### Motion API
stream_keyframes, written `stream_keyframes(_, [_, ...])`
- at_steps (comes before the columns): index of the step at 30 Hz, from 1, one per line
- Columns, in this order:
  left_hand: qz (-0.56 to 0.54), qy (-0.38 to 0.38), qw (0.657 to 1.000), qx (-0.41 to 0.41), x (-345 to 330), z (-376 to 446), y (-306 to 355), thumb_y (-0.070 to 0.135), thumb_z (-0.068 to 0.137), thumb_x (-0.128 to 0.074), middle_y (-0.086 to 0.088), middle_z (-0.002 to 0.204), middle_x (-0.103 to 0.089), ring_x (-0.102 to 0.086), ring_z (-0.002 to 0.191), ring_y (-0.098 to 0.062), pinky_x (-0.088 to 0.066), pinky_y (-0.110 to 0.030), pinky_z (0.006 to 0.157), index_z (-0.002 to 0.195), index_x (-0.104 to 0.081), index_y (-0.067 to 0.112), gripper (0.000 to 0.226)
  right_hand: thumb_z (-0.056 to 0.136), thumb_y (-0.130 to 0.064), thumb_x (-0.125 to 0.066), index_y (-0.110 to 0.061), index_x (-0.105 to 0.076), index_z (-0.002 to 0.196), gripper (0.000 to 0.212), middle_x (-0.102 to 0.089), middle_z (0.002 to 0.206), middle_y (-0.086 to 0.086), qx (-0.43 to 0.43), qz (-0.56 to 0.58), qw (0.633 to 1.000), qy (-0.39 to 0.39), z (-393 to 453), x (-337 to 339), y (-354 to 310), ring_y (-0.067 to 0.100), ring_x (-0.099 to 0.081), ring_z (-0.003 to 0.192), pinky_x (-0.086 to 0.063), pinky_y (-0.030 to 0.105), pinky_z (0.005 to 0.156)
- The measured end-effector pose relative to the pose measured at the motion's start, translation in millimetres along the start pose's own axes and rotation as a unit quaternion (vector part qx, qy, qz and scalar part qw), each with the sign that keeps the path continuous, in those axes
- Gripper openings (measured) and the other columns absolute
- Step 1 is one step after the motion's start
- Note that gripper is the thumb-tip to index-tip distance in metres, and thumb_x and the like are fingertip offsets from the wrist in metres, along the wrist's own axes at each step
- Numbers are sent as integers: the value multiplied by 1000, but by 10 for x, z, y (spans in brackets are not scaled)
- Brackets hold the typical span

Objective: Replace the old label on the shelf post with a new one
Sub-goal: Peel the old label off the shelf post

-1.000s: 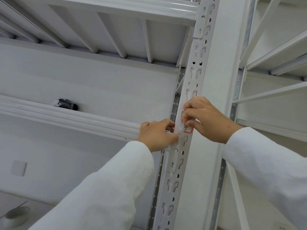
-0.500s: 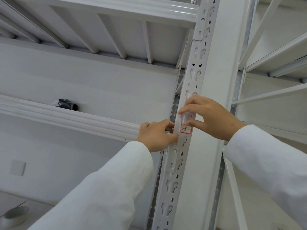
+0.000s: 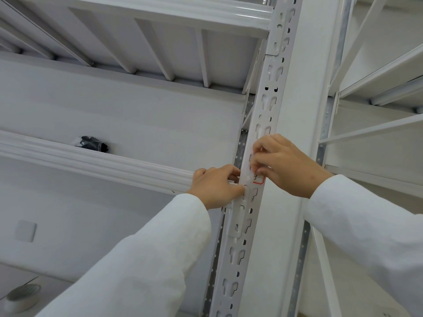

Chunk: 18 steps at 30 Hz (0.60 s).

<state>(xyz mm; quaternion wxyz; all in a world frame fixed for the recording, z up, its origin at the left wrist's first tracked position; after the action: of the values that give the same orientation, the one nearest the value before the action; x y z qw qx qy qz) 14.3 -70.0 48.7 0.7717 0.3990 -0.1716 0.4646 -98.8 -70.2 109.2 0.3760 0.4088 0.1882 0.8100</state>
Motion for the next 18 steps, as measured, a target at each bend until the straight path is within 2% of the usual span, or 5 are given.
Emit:
stream_keyframes(6, [-4, 2, 1000, 1, 5, 2, 5, 42, 85, -51, 16, 122, -62, -46, 121, -9, -15, -25, 98, 119, -53, 34, 34, 76, -3, -67, -12, -64, 78, 9, -55, 93, 5, -5, 25, 1000, 8, -6, -18, 21, 27, -45, 88, -44, 32, 76])
stream_keyframes(13, [-4, 1, 1000, 3, 9, -6, 11, 41, 86, -50, 16, 122, -62, -46, 121, -10, -16, -25, 97, 121, -53, 33, 36, 78, -4, -66, -11, -64, 80, 8, -54, 95, 4, -13, 41, 999, 1, -18, -25, 46, 22, -40, 92, -37, 26, 79])
stream_keyframes(18, [-4, 3, 1000, 4, 8, -4, 14, 41, 86, -51, 16, 121, -62, -46, 121, -10, -16, -26, 100, 119, -53, 34, 34, 79, -4, -66, -10, -64, 83, 7, -55, 96, 5, -22, 66, 998, -1, -17, 3, 65, 13, -35, 92, -33, 25, 80])
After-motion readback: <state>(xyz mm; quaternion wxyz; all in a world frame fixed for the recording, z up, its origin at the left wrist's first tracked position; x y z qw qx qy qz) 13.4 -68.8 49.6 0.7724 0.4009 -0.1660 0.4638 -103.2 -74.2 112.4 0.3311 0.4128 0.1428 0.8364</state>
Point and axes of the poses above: each hand's wrist, its own z-axis towards the middle knuckle, its own x-axis out of the back of the hand, y = z × x, the point moved 7 cm from there along z, towards the middle knuckle
